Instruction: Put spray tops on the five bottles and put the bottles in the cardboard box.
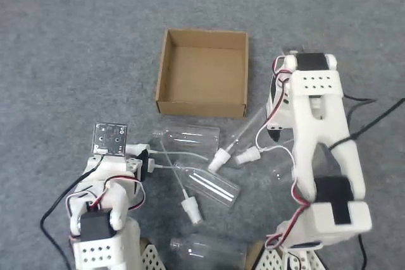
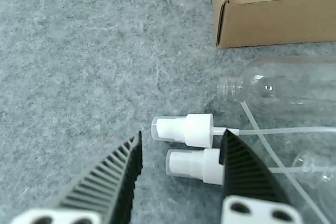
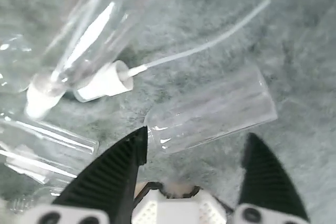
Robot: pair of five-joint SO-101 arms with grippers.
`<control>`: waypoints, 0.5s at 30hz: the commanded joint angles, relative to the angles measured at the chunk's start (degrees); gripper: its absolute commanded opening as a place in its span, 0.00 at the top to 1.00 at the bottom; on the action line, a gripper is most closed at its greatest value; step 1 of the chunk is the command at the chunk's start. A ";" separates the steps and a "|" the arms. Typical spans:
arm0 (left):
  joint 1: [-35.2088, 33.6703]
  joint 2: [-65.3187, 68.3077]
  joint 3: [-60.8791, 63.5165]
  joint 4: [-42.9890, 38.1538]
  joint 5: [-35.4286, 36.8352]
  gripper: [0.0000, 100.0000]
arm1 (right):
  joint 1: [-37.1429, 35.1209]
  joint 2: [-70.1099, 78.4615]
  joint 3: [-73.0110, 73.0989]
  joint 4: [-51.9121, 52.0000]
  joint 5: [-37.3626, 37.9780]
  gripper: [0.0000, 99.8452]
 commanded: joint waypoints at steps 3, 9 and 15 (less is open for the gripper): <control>-0.35 -1.05 -0.57 -1.32 0.09 0.77 | -0.75 -10.07 -3.16 2.07 5.54 0.89; -0.35 -1.05 -0.57 -1.32 0.09 0.77 | -0.75 -13.93 -3.16 2.15 9.67 0.92; -0.35 -1.05 -0.48 -1.32 0.09 0.77 | -0.75 -15.25 -3.16 2.33 15.30 0.99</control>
